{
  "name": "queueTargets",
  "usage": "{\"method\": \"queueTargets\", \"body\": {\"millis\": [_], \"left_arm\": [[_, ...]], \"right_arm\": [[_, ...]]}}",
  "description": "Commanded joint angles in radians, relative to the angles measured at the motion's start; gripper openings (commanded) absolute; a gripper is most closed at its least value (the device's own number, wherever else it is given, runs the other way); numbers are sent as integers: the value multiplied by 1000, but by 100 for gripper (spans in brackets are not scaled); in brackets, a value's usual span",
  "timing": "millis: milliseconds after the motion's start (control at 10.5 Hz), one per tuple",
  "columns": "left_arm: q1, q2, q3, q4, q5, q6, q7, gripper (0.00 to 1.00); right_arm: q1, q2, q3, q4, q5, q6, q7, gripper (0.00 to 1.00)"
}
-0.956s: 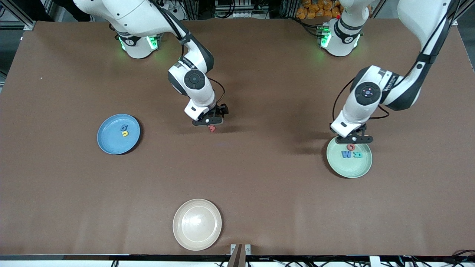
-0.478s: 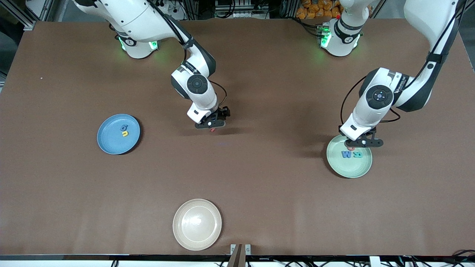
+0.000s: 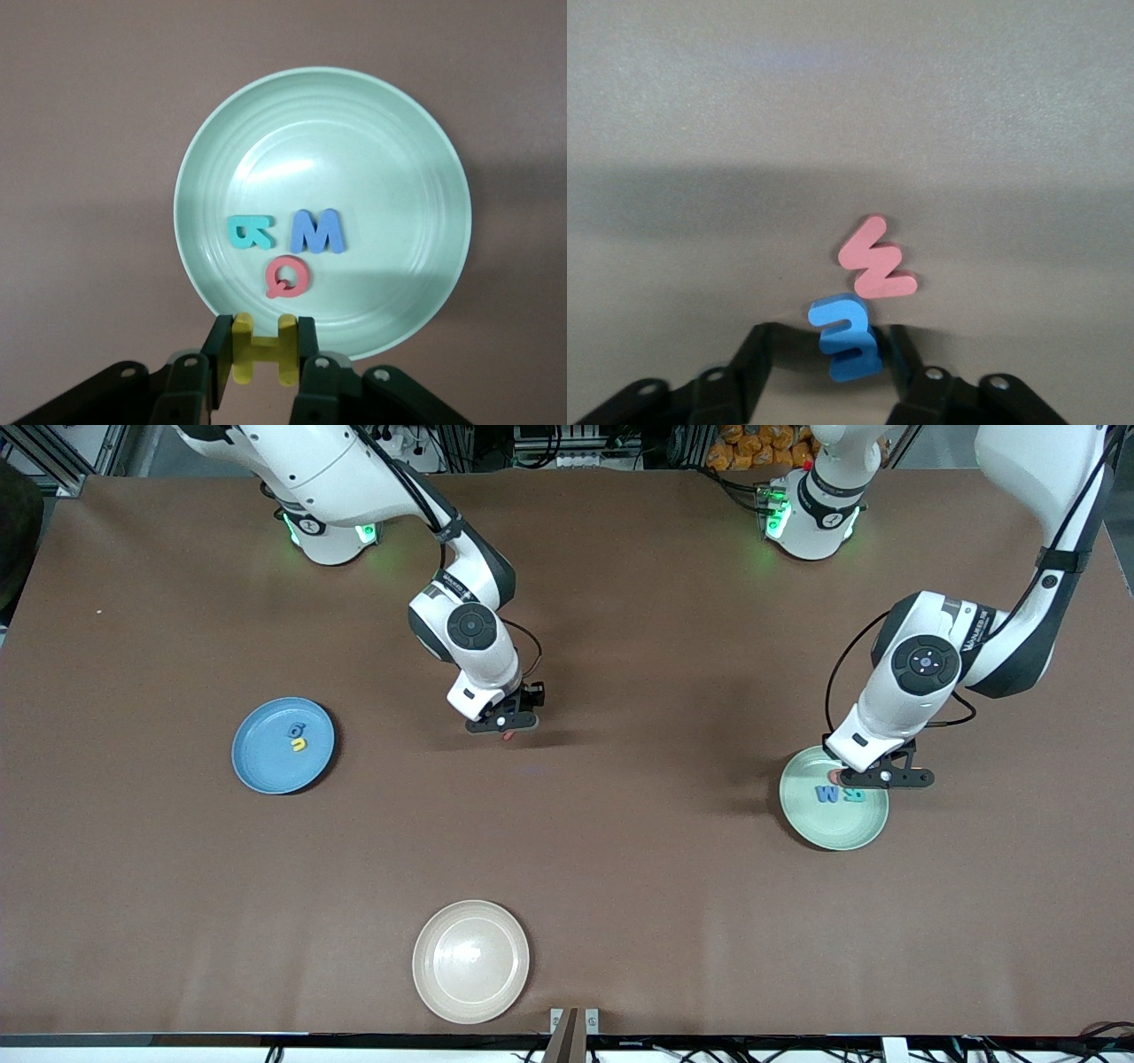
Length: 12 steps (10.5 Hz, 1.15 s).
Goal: Sort upper and lower case letters into plates
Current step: 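Drop the H on the green plate while the right gripper grasps the m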
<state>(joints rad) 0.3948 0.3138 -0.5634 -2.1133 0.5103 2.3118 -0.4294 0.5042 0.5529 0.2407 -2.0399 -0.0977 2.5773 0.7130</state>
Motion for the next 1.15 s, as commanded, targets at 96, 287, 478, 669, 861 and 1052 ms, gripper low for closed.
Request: {"method": "queueTargets", "body": {"millis": [96, 287, 478, 669, 861, 1052], "left_arm": [[-33, -18, 2, 50, -45, -41, 32, 100], [-69, -65, -13, 157, -45, -220, 32, 100], [-86, -67, -41, 333, -79, -444, 34, 100], [-77, -71, -36, 451, -229, -520, 34, 100], [-70, -148, -29, 484, -283, -540, 35, 100], [-80, -223, 52, 487, -317, -570, 37, 100]], "right_arm": [[4, 10, 2, 6, -16, 4, 16, 17], [2, 9, 3, 6, -10, 3, 31, 0], [2, -5, 6, 20, -8, -9, 37, 0], [-18, -63, 9, 59, -5, -98, 85, 0], [-87, -132, 8, 84, 76, -233, 77, 0], [-226, -163, 8, 78, 78, -357, 30, 0]]}}
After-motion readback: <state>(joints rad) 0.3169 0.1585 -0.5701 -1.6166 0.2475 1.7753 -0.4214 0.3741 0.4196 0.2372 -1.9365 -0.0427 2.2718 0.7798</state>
